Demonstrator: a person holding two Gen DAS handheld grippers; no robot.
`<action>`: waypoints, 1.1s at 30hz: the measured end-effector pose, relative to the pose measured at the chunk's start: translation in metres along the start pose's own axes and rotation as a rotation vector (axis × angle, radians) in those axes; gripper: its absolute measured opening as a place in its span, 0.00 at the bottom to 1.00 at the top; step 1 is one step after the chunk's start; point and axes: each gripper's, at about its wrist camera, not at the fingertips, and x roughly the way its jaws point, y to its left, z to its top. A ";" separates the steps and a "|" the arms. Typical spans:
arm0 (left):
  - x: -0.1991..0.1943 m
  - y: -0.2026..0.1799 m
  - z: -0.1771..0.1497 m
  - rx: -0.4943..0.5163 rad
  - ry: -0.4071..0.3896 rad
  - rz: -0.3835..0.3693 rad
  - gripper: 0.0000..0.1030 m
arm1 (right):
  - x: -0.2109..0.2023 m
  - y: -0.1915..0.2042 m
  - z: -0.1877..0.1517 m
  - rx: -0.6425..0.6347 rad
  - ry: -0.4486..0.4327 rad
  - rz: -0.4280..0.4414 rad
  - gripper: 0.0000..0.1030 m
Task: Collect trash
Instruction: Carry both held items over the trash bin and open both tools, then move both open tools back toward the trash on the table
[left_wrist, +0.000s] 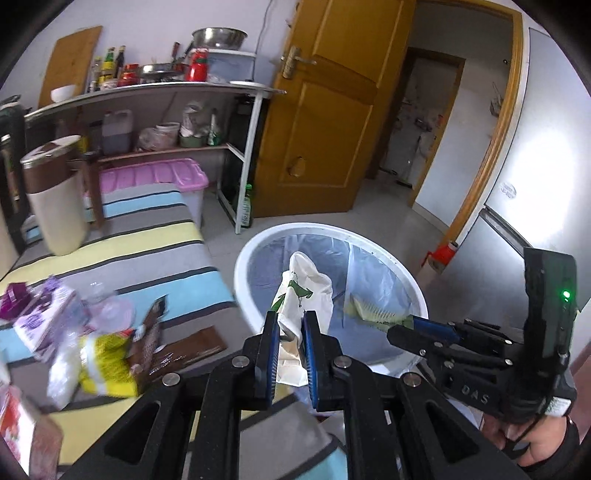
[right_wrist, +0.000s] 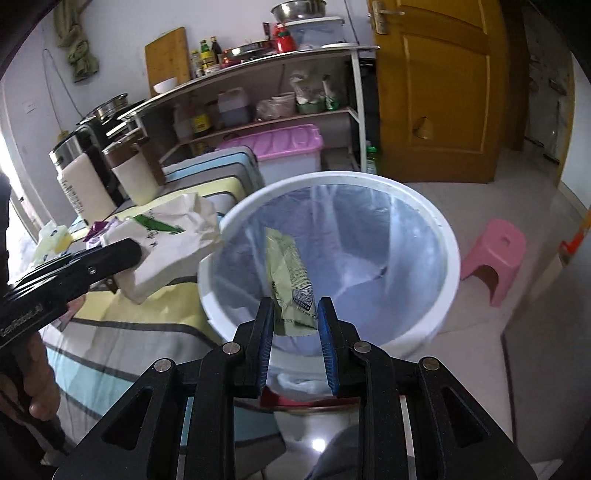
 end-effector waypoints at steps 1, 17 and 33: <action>0.005 -0.001 0.001 0.000 0.007 -0.004 0.13 | 0.001 -0.002 0.000 0.002 0.001 -0.008 0.25; 0.015 0.003 0.006 -0.023 0.008 -0.025 0.21 | -0.004 -0.009 -0.004 0.048 -0.012 -0.021 0.25; -0.061 0.019 -0.030 -0.050 -0.077 0.097 0.21 | -0.037 0.026 -0.015 -0.012 -0.088 0.046 0.36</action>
